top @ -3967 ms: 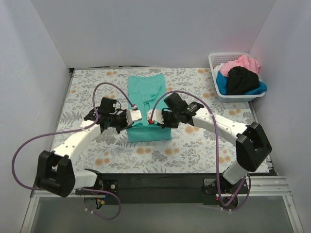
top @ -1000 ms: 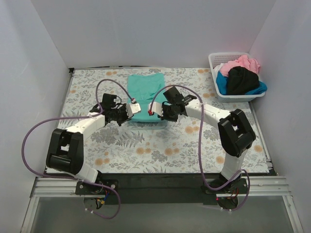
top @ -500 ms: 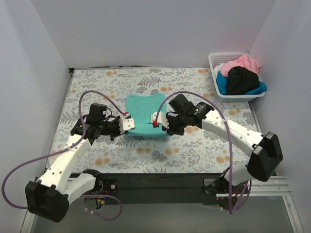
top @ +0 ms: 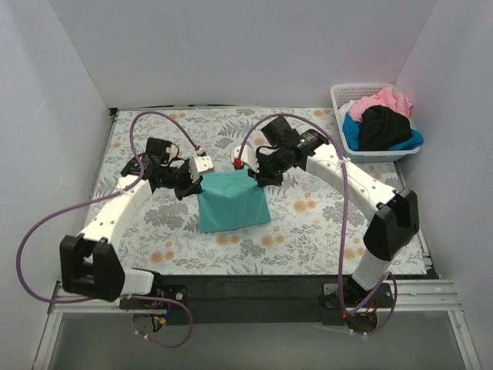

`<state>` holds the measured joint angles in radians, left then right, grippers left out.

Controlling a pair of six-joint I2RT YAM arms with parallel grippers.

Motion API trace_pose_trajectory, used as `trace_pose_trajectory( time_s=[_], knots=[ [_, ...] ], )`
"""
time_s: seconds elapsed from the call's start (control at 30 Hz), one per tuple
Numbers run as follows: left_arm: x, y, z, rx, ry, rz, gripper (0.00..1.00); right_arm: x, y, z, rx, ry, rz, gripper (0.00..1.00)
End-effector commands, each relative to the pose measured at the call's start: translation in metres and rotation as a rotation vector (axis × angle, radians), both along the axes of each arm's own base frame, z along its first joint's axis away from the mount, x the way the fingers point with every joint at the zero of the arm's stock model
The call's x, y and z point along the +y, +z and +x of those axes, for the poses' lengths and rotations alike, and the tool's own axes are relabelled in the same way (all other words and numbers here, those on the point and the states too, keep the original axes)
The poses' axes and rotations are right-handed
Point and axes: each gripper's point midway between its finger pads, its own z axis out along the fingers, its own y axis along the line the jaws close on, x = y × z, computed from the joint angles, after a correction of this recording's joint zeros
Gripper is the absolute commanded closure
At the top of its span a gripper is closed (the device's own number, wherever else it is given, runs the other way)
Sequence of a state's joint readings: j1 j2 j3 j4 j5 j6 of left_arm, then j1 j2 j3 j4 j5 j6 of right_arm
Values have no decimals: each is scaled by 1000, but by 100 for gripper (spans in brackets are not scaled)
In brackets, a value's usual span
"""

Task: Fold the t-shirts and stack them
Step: Fold the tshirt

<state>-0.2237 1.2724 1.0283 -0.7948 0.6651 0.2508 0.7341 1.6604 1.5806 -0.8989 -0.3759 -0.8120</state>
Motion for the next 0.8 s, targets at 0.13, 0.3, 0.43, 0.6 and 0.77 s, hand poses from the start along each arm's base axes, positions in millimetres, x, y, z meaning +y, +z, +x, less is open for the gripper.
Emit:
trace_pose_trajectory(
  time_s=[0.13,0.3,0.43,0.6,0.77],
  knots=[
    [14,-15,105,-5,85,-28,100,10,-40,78,53,-2,2,99],
    [18,-71,135,106,139,-7,100,16,-91,113,107,-16,-35,99],
    [13,-96,144,197,201,-26,100,13,-131,113,168,-22,-79,99],
    [4,-114,104,275,175,12,100,-2,-164,86,237,-30,-120,99],
    [-1,-92,43,280,133,-13,100,-11,-156,33,266,15,-112,99]
  ],
)
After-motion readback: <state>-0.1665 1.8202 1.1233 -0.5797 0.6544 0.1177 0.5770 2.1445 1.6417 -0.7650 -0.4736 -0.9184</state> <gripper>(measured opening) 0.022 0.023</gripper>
